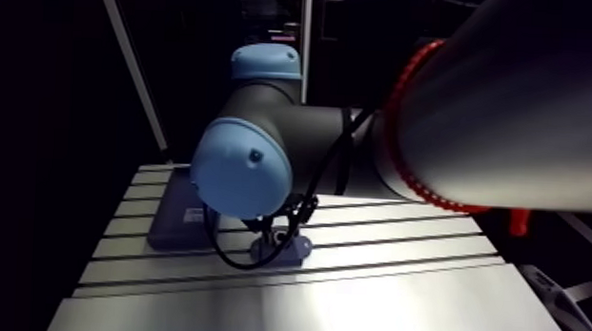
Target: Pick up the bearing and press it into the housing until flush.
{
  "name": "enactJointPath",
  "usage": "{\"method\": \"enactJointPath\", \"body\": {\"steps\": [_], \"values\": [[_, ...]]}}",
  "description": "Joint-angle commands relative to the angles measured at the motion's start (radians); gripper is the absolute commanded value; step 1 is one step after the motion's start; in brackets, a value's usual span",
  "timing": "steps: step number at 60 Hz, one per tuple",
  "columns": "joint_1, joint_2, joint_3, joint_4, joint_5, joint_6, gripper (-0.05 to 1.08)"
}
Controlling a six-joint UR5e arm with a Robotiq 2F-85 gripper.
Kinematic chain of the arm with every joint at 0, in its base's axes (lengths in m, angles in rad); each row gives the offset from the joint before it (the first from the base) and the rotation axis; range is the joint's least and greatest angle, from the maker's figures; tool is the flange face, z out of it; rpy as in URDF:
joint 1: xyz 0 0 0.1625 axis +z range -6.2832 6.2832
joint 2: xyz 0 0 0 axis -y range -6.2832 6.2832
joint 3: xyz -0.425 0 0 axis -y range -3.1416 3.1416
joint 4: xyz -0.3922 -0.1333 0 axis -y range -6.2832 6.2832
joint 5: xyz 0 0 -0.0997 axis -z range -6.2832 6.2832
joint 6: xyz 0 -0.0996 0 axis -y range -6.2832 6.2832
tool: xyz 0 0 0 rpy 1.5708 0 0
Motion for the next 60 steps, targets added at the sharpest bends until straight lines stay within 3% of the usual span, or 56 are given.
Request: {"method": "enactJointPath", "body": {"steps": [1,60], "values": [[0.000,0.000,0.000,0.000,0.000,0.000,0.82],[-0.002,0.007,0.000,0.000,0.000,-0.003,0.82]]}}
